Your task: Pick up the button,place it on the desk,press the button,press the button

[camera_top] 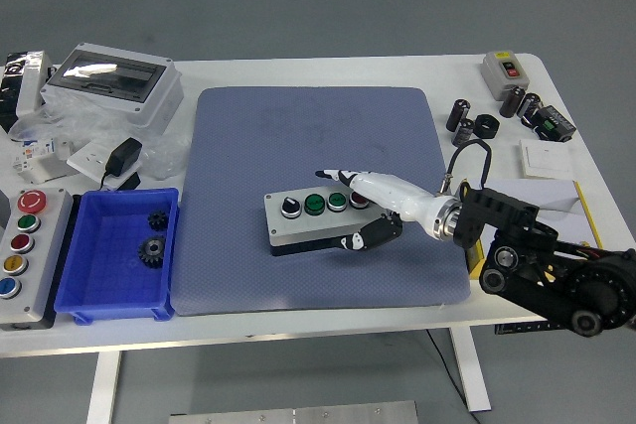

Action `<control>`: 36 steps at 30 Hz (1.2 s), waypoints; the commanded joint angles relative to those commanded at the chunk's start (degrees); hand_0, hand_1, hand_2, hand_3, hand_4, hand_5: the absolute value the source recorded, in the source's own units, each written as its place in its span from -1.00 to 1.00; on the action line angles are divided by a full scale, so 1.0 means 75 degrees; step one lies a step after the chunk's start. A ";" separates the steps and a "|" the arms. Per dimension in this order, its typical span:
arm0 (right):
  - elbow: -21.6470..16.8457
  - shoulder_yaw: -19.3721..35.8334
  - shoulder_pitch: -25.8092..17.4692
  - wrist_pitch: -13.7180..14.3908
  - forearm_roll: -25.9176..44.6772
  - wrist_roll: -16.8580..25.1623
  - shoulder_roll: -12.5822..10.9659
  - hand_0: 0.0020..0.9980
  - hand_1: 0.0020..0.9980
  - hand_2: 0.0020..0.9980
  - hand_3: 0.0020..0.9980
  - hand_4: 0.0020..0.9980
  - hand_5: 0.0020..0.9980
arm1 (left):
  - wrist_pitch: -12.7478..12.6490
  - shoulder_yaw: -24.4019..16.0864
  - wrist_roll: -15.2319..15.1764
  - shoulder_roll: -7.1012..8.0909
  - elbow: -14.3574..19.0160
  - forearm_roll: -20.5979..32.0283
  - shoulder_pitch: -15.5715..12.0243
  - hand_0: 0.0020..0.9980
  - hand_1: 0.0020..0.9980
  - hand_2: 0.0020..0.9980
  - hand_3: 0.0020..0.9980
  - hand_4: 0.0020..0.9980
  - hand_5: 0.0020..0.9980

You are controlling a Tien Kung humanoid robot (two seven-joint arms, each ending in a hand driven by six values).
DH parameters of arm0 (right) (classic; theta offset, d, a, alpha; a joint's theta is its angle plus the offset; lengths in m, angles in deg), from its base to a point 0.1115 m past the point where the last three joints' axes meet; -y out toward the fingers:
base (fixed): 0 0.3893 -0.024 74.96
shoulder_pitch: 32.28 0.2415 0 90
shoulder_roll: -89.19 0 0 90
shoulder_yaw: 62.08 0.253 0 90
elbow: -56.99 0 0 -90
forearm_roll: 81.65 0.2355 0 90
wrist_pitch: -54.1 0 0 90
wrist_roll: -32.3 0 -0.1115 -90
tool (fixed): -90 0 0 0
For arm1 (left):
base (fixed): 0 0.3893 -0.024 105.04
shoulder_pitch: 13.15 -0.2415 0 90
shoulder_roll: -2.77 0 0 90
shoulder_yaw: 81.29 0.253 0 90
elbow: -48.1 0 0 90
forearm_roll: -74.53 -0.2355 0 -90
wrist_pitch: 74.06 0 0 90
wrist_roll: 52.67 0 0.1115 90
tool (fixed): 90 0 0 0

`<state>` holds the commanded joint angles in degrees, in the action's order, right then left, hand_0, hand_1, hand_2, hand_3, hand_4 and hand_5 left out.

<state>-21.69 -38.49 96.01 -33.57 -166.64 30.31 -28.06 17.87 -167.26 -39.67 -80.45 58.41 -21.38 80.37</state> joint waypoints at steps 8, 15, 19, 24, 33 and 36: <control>-0.0254 0.0012 -0.0073 -0.0073 0.0609 0.0086 -0.0219 1.00 0.99 1.00 1.00 0.68 -0.57 | -0.0038 0.0003 0.0038 -0.0009 0.0000 0.0000 -0.0009 0.21 0.20 0.05 0.21 0.28 -0.73; -0.0384 0.0061 -0.0125 -0.0093 0.0870 0.0127 -0.0320 1.00 0.97 1.00 1.00 0.67 -0.55 | -0.0063 0.0029 0.0046 -0.0006 0.0000 0.0034 0.0006 0.21 0.20 0.05 0.21 0.30 -0.74; -0.0426 0.0086 -0.0166 -0.0152 0.1014 0.0107 -0.0357 1.00 0.97 1.00 1.00 0.67 -0.55 | -0.0078 0.0040 0.0053 -0.0005 0.0000 0.0056 0.0002 0.21 0.20 0.05 0.21 0.30 -0.74; -0.0472 0.0129 -0.0222 -0.0238 0.1276 0.0090 -0.0412 0.92 0.93 1.00 1.00 0.63 -0.56 | -0.0093 0.0042 0.0051 -0.0013 0.0000 0.0077 -0.0004 0.21 0.19 0.05 0.21 0.29 -0.76; -0.0752 0.0549 -0.0391 0.0285 0.0840 0.0358 -0.0608 0.85 0.89 1.00 1.00 0.55 -0.53 | -0.0108 0.0069 0.0054 -0.0022 0.0000 0.0100 -0.0004 0.22 0.18 0.05 0.21 0.26 -0.81; -0.1155 0.0977 -0.0573 0.0602 0.0432 0.0329 -0.0874 0.85 0.89 1.00 1.00 0.55 -0.53 | -0.0112 0.0090 0.0050 -0.0022 0.0000 0.0123 0.0003 0.22 0.18 0.05 0.21 0.26 -0.81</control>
<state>-30.36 -31.16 91.71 -29.06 -163.40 32.78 -34.61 17.03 -166.58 -39.29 -80.62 58.41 -20.45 80.39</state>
